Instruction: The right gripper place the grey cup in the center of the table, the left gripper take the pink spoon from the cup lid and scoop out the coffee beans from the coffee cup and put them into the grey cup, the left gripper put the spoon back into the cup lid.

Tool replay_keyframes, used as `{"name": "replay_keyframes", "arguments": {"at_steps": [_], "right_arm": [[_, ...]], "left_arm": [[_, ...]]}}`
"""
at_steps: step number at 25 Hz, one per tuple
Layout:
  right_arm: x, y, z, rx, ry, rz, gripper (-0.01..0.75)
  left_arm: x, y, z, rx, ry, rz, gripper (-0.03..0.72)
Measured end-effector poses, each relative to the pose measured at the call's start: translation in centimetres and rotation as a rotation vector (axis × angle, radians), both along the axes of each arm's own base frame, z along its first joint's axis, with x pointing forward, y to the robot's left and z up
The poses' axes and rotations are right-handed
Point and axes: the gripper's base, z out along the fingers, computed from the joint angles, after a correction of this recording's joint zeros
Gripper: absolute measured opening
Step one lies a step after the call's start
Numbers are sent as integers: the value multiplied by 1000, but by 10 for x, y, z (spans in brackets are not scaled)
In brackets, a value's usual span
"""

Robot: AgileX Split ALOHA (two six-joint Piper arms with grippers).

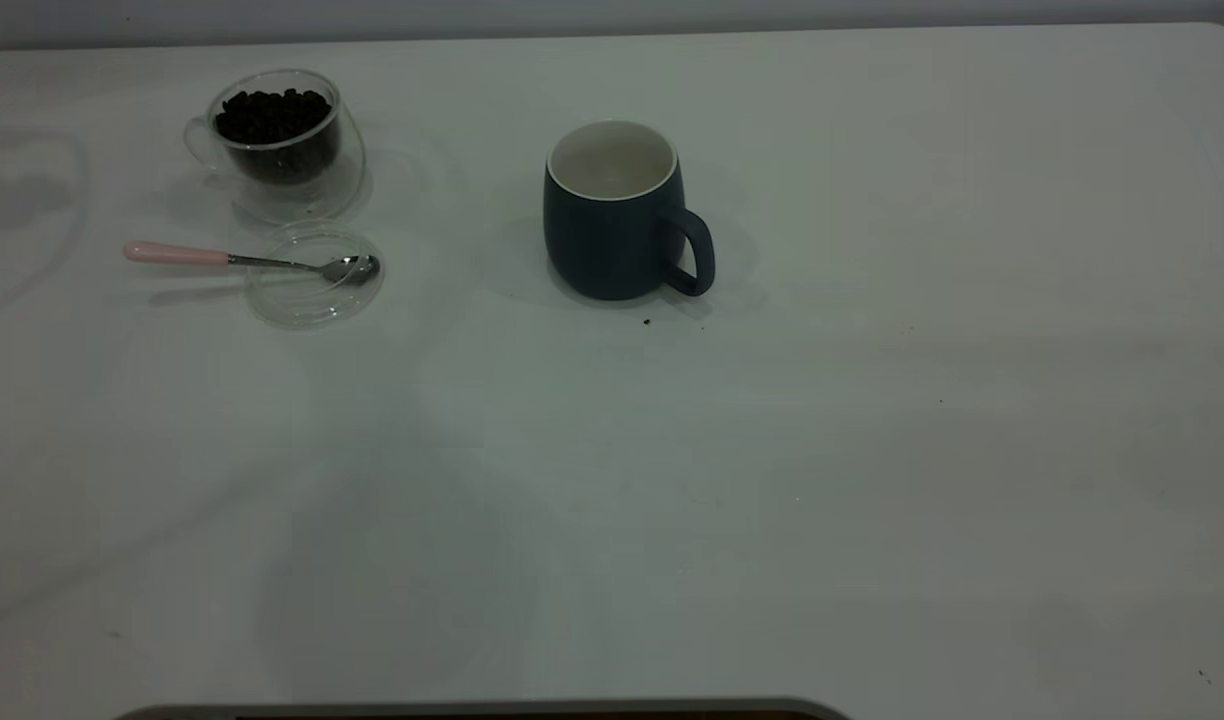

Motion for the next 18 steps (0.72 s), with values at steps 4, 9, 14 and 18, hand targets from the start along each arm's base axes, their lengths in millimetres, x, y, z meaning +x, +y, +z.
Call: {"name": "replay_keyframes", "arguments": {"at_steps": [4,9,14,18], "right_arm": [[0,0,0,0,0,0,591],[0,0,0,0,0,0,591],[0,0,0,0,0,0,591],[0,0,0,0,0,0,591]], "left_arm": [[-17,-48,67,66,-99,-55,482],[-61,-117,115,105,-136,-173,482],[-123,-146,148,233,-141,-178,484],[-183,-147,167,285,-170,-153,484]]}}
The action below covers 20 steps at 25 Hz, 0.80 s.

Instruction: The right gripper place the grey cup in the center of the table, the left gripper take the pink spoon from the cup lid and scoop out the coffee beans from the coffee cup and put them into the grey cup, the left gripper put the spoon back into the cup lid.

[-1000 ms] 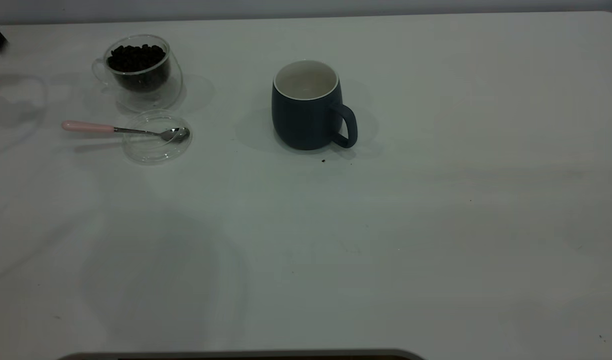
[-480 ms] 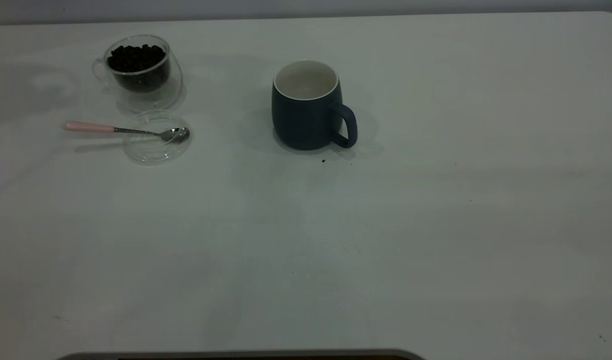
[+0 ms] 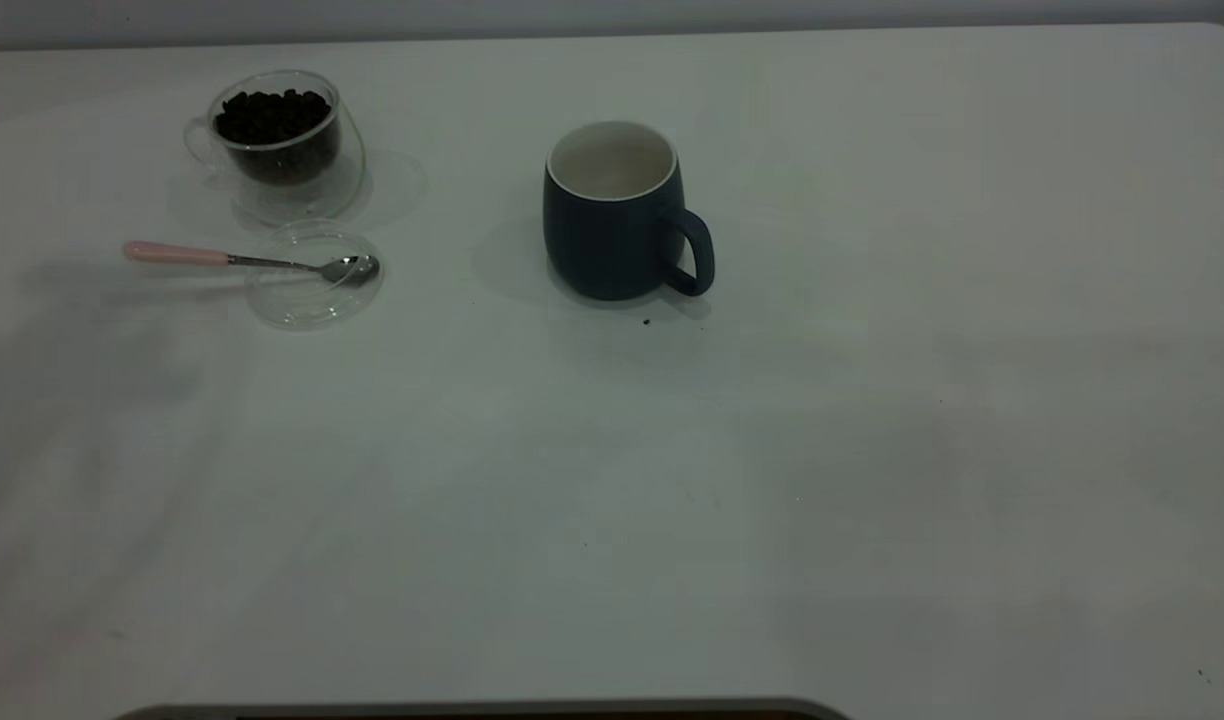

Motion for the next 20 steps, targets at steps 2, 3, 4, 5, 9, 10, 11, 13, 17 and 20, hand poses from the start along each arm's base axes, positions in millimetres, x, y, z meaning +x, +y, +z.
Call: {"name": "replay_keyframes", "arguments": {"at_steps": [2,3,4,5,9,10,11,13,17,20], "right_arm": [[0,0,0,0,0,0,591],[0,0,0,0,0,0,591],[0,0,0,0,0,0,591],[0,0,0,0,0,0,591],[0,0,0,0,0,0,591],[0,0,0,0,0,0,591],[0,0,0,0,0,0,591],[0,0,0,0,0,0,591],[0,0,0,0,0,0,591],[0,0,0,0,0,0,591]], "left_arm": [[-31,2,6,5,-21,5,484],[-46,3,8,2,-36,7,484],[-57,3,6,-3,-33,11,484],[-69,2,5,-7,-37,15,484],[-112,-3,-6,-16,-36,-4,484],[-124,-5,-8,-18,-44,-19,484],[-134,-7,-14,-19,-40,-34,484],[-159,-7,-20,-23,-62,-57,484],[-204,-2,-37,-30,-115,-72,484],[-231,3,-54,-33,-148,-72,484]]}}
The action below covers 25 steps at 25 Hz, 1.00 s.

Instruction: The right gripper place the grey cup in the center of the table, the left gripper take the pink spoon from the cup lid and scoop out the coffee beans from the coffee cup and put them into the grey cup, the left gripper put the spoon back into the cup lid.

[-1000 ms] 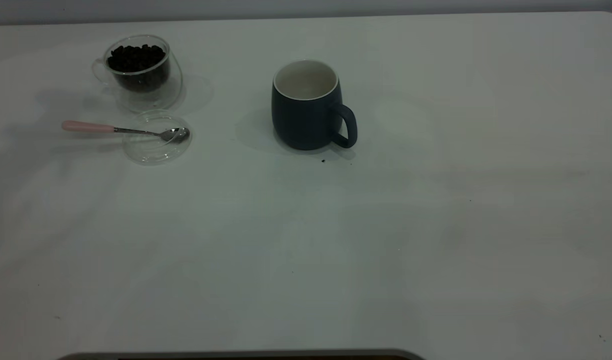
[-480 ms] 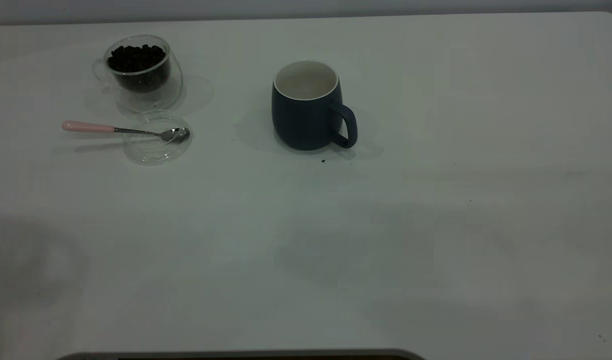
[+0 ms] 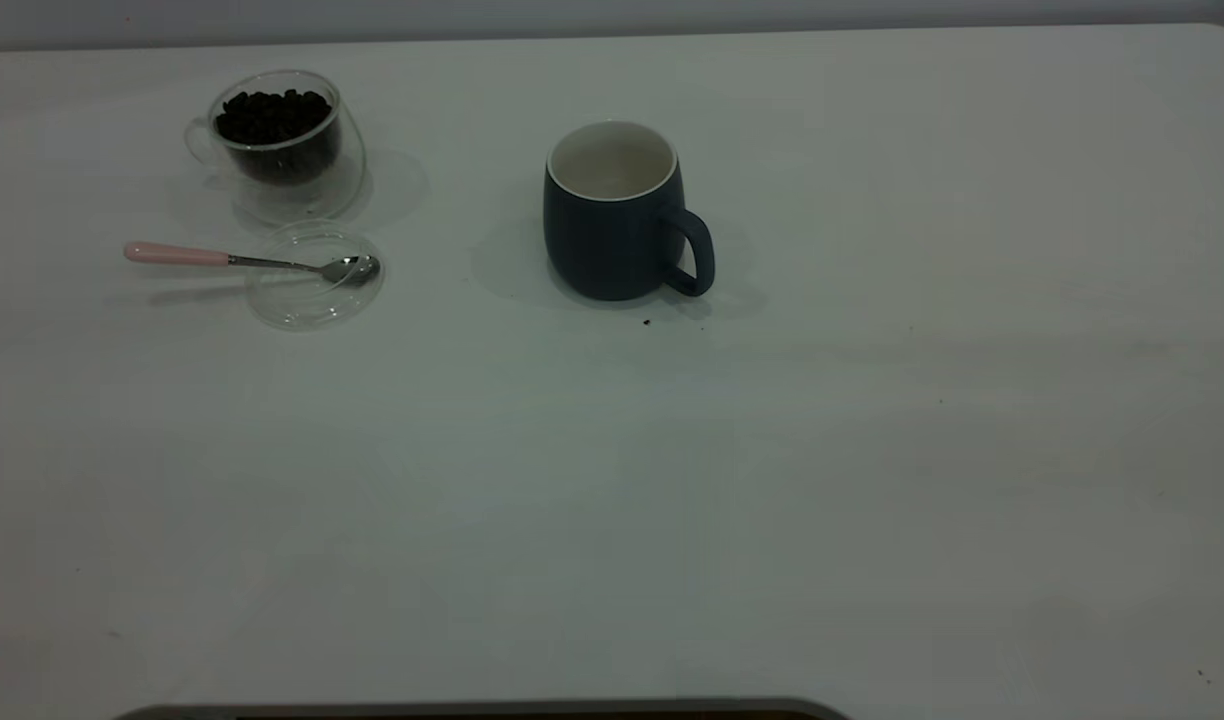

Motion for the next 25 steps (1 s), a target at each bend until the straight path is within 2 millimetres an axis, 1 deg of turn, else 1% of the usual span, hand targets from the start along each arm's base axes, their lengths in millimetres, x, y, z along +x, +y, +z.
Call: {"name": "replay_keyframes", "arguments": {"at_steps": [4,7,10,14,18,20,25], "right_arm": [[0,0,0,0,0,0,591],[0,0,0,0,0,0,591],[0,0,0,0,0,0,591],[0,0,0,0,0,0,591],[0,0,0,0,0,0,591],[0,0,0,0,0,0,591],[0,0,0,0,0,0,591]], "left_arm": [[-20,3,-30,1,6,0,484],[-26,5,-48,18,30,6,484],[-26,6,-59,28,56,7,484],[-25,6,-71,27,90,18,484],[-27,7,-84,9,80,63,484],[-31,10,-90,4,48,121,484],[-52,13,-89,-10,-101,194,484]]}}
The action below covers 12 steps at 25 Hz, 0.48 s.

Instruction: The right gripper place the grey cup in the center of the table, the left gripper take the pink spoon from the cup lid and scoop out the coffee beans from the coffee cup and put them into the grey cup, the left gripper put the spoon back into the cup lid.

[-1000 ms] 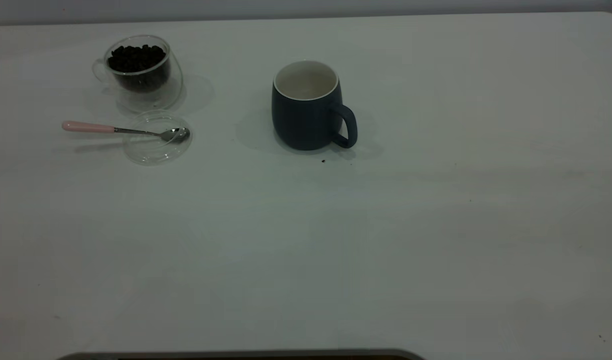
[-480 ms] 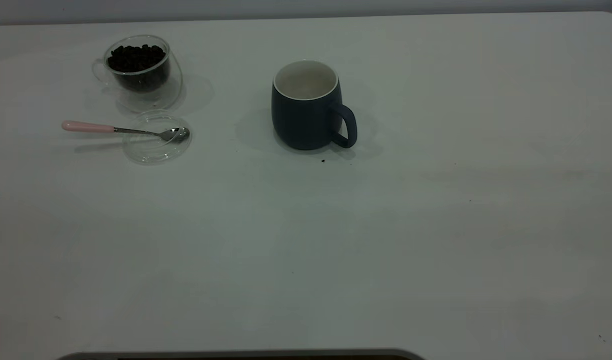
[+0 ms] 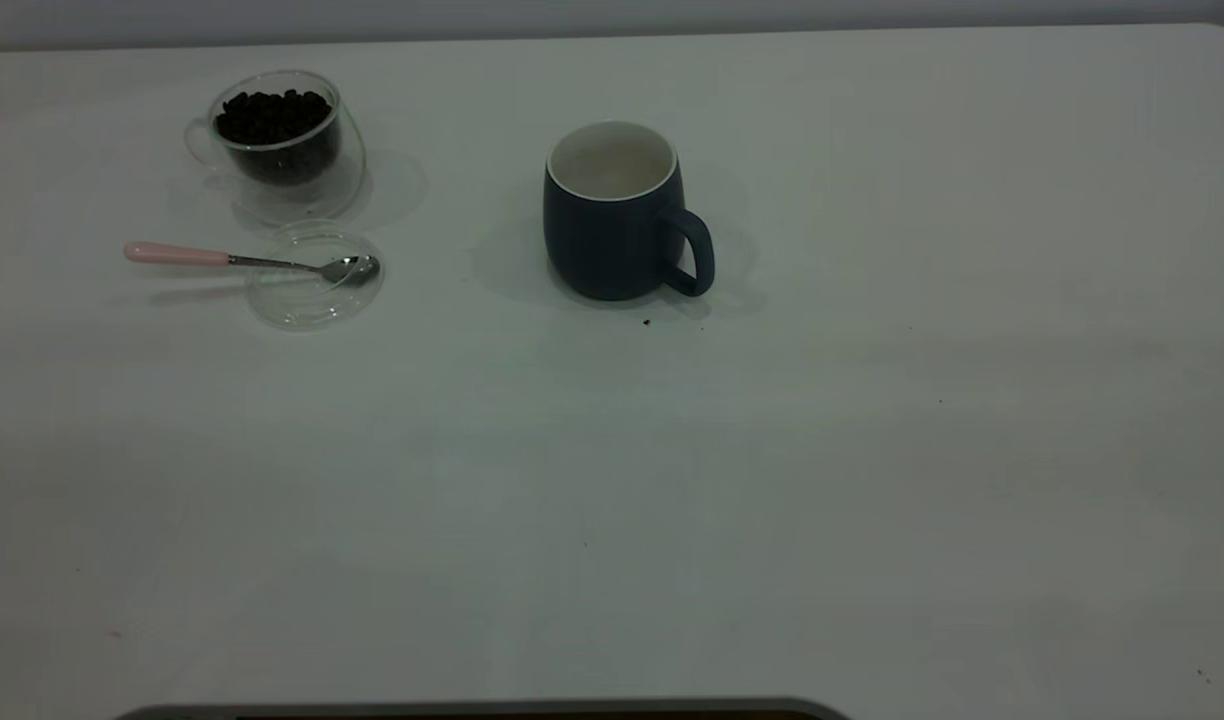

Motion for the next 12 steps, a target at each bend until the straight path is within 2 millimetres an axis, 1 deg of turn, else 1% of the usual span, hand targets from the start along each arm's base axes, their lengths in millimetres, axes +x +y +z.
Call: {"name": "replay_keyframes", "arguments": {"at_steps": [5,12], "right_arm": [[0,0,0,0,0,0,591],[0,0,0,0,0,0,591]], "left_arm": [[-14,1,-7,13,-50,6,484],[-18,2,-7,13,-76,32,484]]}}
